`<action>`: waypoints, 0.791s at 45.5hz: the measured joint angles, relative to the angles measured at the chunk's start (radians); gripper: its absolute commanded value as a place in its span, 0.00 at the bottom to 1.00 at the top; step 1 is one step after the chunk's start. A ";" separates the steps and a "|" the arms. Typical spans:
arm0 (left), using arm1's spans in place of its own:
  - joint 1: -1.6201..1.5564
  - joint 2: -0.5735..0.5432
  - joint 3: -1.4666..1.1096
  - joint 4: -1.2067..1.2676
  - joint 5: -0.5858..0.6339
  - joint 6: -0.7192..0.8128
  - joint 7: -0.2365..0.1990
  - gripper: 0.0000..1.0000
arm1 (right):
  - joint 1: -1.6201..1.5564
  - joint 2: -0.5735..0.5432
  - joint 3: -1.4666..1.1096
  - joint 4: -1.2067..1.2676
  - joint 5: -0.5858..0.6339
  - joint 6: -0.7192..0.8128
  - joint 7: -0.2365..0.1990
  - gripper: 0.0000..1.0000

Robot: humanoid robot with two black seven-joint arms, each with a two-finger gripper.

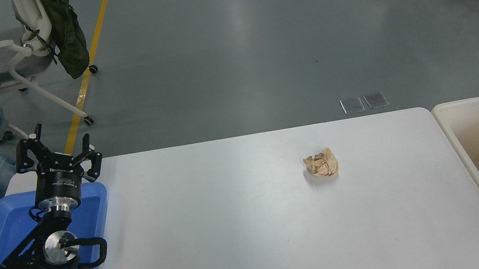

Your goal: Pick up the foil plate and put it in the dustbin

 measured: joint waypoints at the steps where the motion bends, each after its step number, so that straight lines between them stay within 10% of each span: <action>1: 0.000 0.000 0.000 0.000 0.000 0.000 0.000 0.99 | -0.002 0.002 0.001 -0.001 0.000 -0.003 -0.001 0.08; 4: 0.000 0.000 0.000 0.000 0.000 0.000 0.000 0.99 | -0.008 0.007 0.004 -0.004 0.000 -0.010 -0.004 0.47; 8: 0.000 0.000 0.000 0.000 0.000 0.000 0.000 0.99 | -0.013 0.011 0.005 -0.008 0.000 -0.020 -0.006 0.70; 36: 0.000 0.000 0.000 -0.001 0.000 0.000 0.000 0.99 | 0.062 -0.043 0.000 0.124 -0.062 -0.104 -0.011 0.93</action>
